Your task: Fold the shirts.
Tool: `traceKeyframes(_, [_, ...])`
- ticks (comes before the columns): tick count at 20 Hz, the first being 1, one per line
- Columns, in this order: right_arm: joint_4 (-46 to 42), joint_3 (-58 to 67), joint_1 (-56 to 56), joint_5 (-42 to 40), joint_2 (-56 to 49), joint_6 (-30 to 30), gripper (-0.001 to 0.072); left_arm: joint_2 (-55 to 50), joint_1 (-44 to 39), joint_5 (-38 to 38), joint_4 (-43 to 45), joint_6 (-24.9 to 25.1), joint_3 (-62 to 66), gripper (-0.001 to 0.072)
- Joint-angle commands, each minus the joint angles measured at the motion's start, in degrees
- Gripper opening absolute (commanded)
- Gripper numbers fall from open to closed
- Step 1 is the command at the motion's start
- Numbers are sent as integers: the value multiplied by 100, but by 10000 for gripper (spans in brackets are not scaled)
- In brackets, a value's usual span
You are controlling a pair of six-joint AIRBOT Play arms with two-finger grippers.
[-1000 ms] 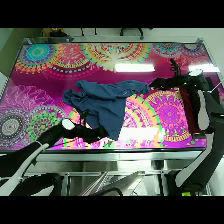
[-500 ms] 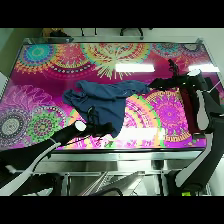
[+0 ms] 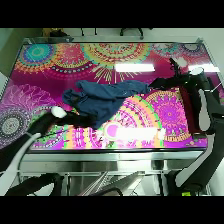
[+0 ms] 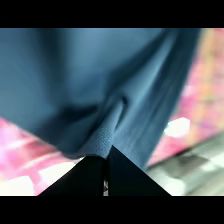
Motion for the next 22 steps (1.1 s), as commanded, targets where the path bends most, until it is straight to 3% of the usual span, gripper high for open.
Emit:
traceKeyframes(1, [4, -50, 26, 599, 57, 175, 624, 654, 1768, -1104, 1497, -151, 20, 10])
traceKeyframes(4, [-2, -450, 376, 949, 57, 149, 623, 828, 3136, -1150, 1510, 358, 22, 10])
traceKeyframes(8, [-35, -841, 990, 935, 55, -2, 623, 627, 3919, -1152, 1502, 796, 26, 11])
traceKeyframes(9, [-90, -852, 1123, 1069, 55, -2, 610, 551, 3950, -1134, 1502, 850, 26, 11])
traceKeyframes(10, [-111, -857, 1207, 1316, 55, -28, 508, 459, 3943, -1102, 1502, 940, 26, 11])
traceKeyframes(11, [-105, -857, 1235, 1604, 55, -44, 486, 363, 3921, -1097, 1502, 981, 33, 11])
traceKeyframes(16, [-105, -1679, 1145, 1954, 415, 195, 486, -227, 3617, -1534, 1510, 1060, 514, 11])
traceKeyframes(19, [-118, -3268, 1261, 1554, 1158, 44, 485, -299, 3254, -1604, 1513, 1058, 918, 11])
traceKeyframes(22, [-208, -4354, 1283, 402, 1759, -614, 485, -299, 3056, -1550, 1519, 1054, 1163, 11])
